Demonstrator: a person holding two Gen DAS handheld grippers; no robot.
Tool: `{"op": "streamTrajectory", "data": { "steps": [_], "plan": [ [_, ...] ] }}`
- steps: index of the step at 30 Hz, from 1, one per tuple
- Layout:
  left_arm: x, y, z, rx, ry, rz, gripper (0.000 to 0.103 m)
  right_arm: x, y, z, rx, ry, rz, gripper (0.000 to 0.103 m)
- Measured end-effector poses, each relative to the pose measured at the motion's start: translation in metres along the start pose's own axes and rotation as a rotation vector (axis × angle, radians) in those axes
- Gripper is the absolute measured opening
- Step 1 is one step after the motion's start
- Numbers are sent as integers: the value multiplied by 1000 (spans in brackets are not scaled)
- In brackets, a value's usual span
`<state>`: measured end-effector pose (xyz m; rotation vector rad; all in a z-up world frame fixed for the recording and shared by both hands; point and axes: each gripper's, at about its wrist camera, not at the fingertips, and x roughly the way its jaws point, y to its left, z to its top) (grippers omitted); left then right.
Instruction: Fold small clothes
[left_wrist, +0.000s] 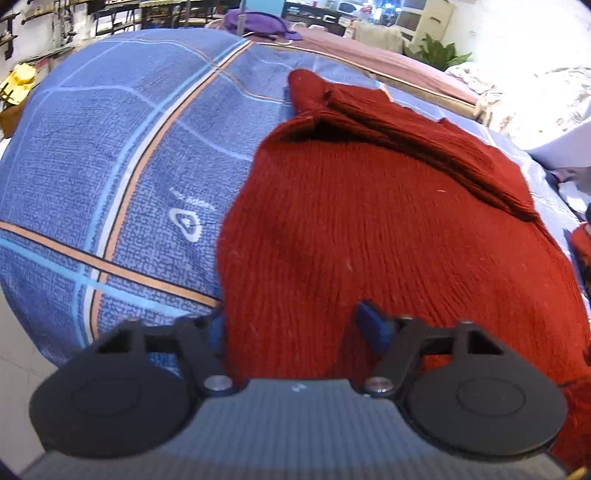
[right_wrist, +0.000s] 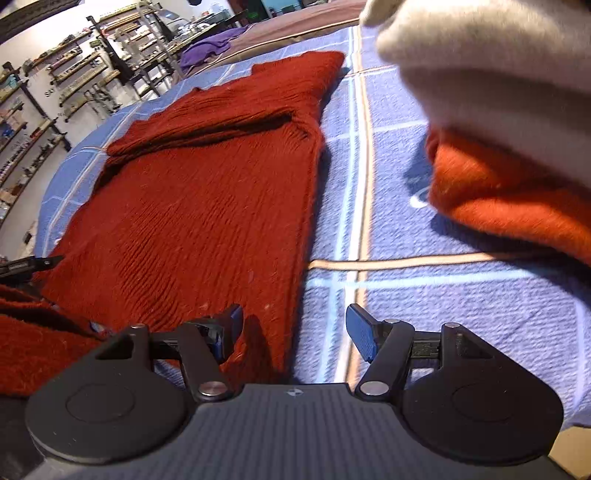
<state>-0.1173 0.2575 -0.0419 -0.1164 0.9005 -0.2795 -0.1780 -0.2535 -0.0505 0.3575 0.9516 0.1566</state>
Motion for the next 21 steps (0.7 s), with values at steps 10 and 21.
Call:
{"op": "streamTrajectory", "data": {
  "steps": [10,21],
  "plan": [
    [-3,7,2,-53,10,-48,16,15,9,-1,-19,129,111,39],
    [-13,-6,92,-66,-112,-186,14,-13,23,81,105,-43,315,18]
  ]
}}
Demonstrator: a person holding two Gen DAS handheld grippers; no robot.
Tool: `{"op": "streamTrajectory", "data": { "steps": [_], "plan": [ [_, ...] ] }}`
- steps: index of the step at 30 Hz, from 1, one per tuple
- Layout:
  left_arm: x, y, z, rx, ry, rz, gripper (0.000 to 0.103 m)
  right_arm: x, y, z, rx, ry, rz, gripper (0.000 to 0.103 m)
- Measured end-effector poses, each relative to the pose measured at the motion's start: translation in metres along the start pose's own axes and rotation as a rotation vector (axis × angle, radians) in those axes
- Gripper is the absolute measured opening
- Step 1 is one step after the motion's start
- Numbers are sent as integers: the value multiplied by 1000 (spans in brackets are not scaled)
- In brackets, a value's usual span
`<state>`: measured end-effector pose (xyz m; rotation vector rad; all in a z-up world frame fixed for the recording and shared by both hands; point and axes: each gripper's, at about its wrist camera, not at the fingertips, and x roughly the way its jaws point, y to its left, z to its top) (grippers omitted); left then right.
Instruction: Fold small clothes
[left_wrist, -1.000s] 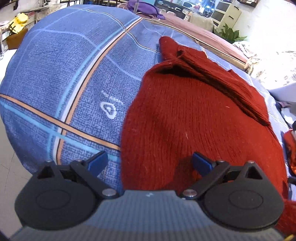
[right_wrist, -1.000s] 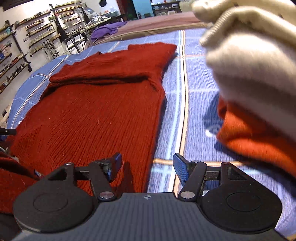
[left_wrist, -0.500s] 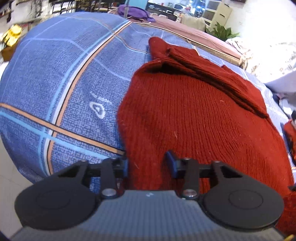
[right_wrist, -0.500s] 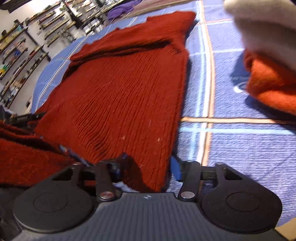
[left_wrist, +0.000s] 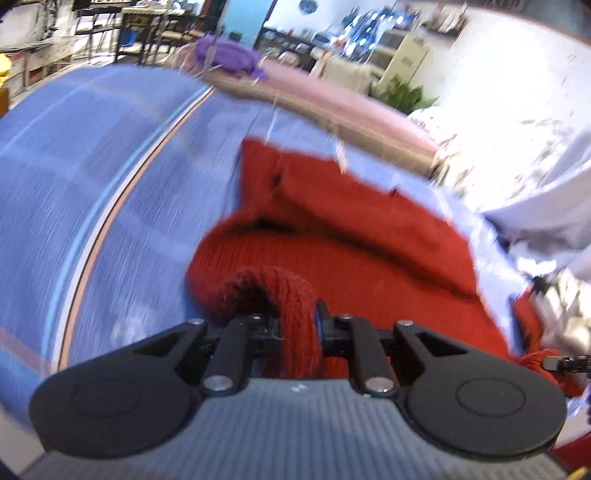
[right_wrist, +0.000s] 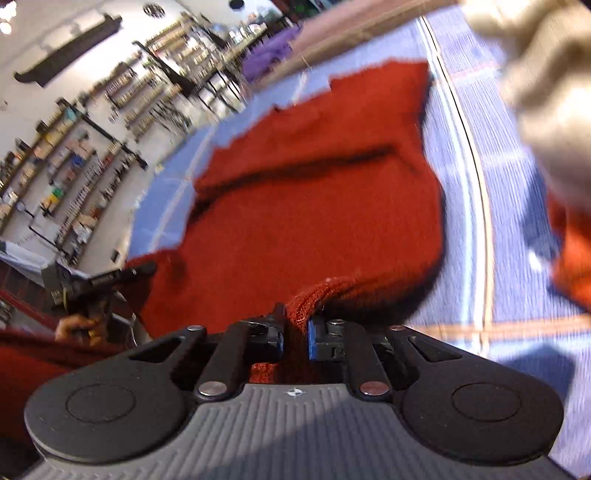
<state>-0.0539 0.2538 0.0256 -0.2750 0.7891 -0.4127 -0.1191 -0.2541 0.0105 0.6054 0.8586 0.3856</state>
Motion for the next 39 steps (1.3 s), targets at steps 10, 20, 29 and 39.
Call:
{"op": "streamTrajectory", "data": {
  "steps": [10,20,29,39],
  "plan": [
    [124,-14,163,-55,-36,54,14,62,-18,138,123,-346,-142,16],
    [251,19,195,-287,127,150,17,124,-79,171,258,-368,-471,16],
    [269,60,209,-517,188,54,35,136,-78,173,281,-382,-472,25],
    [202,-2,213,6,-46,302,97,118,-26,159,-13,-605,-588,103]
  ]
}}
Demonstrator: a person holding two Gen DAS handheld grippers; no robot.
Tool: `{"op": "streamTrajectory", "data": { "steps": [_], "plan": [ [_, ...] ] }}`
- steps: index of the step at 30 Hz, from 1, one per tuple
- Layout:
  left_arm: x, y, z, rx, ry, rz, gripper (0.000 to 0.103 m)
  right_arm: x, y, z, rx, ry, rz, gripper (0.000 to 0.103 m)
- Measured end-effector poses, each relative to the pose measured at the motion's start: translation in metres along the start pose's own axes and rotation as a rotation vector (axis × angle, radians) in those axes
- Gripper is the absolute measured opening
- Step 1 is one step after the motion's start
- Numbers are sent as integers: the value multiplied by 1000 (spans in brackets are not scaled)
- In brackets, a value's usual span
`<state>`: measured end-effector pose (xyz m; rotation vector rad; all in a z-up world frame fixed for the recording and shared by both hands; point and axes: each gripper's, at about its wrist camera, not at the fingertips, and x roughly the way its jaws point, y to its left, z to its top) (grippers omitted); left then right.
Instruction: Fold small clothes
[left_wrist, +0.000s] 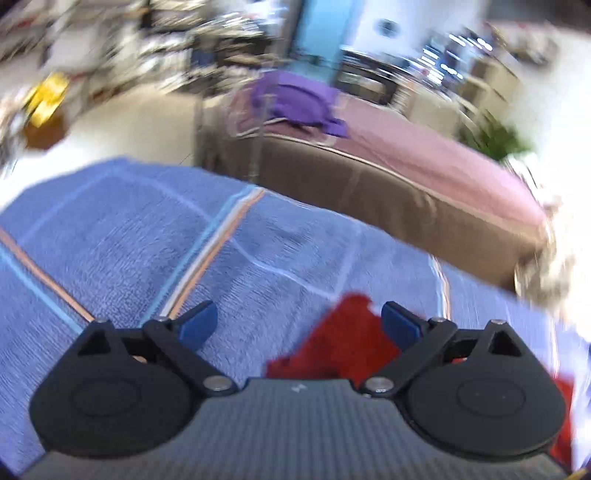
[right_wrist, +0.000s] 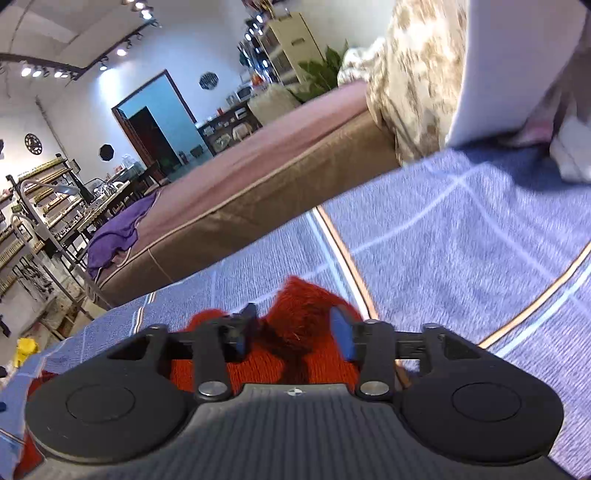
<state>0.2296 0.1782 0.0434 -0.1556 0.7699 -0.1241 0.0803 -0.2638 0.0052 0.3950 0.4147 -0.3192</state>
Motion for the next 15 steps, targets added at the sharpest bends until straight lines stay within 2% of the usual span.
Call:
{"op": "streamTrajectory", "data": {
  "steps": [1,3,6,8,10,12,15],
  "plan": [
    [-9,-15,-12,95,-6,-10,97,-9,6,1,-56,-62,-19,103],
    [-23,-46,-39,269,-1,-39,97,-19,15,4,-145,-96,-35,103],
    [-30,-89,-78,484,22,-85,91,-26,16,6,-148,-49,41,103],
    [-27,-114,-95,593,29,-57,86,-29,16,1,-159,-19,66,103],
    [-19,-130,-102,615,56,-42,84,-32,17,-6,-182,3,70,103],
    [-9,-137,-101,568,87,-60,84,-35,13,-13,-194,30,66,103],
    [12,-140,-93,535,82,-25,84,-39,-1,-19,-174,62,32,103]
  ]
}}
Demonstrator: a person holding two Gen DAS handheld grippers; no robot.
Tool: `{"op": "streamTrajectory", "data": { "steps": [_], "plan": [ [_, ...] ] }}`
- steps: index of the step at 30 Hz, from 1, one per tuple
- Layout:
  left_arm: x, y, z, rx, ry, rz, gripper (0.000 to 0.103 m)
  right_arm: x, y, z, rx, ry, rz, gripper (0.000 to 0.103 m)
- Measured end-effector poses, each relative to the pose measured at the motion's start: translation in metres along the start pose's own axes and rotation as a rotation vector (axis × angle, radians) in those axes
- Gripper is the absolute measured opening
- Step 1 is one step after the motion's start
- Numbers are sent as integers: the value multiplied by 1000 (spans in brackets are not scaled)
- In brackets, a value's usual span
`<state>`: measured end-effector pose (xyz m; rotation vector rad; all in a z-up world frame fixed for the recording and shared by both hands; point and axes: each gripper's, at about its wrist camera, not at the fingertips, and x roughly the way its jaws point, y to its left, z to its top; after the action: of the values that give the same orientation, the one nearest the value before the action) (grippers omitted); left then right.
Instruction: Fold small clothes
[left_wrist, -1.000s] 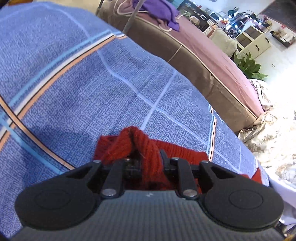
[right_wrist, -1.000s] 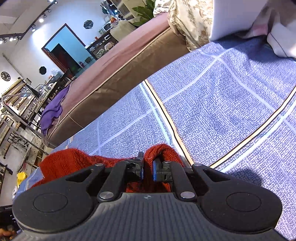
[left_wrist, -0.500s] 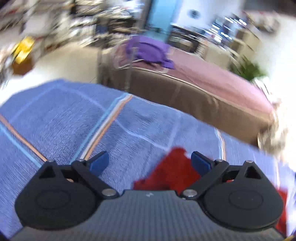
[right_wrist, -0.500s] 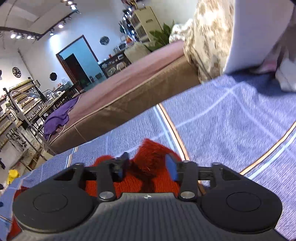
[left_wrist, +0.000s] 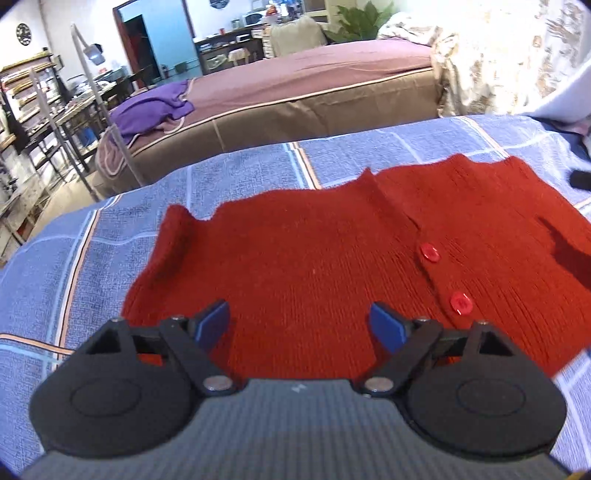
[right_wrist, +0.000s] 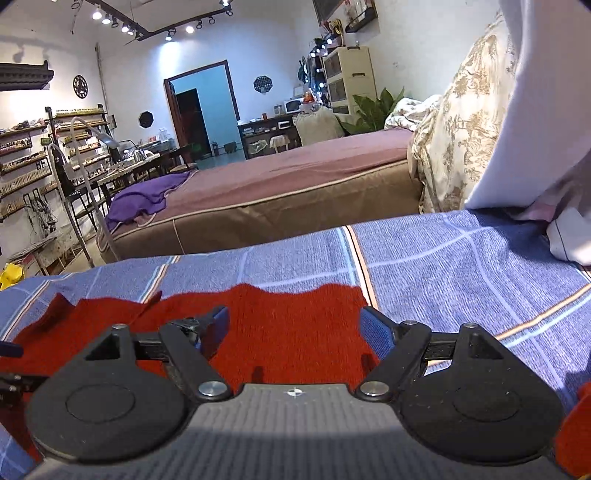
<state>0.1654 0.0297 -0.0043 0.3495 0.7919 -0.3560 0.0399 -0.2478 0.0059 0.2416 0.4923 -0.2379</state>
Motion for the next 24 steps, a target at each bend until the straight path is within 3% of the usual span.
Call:
{"op": "streamTrajectory", "data": {
  "steps": [4,7,10,14,19,21,24],
  "plan": [
    [10,-14,17,-4,2,31,83,-13,-10,-10,32,29,-18,103],
    [32,-31,35,24,9,-4,83,-24,-9,-13,48,36,8,103],
    [62,-49,45,108,55,69,83,-33,-6,-15,61,43,31,103],
    [81,-50,55,65,51,33,83,-40,-3,-17,52,53,52,103],
    [95,-44,74,-68,15,-111,89,-31,-1,-19,35,65,49,103],
    [102,-37,78,-128,8,-59,90,-28,-3,-18,38,70,41,103],
    [99,-14,81,-228,6,104,90,-27,-10,-18,37,64,18,103]
  ]
}}
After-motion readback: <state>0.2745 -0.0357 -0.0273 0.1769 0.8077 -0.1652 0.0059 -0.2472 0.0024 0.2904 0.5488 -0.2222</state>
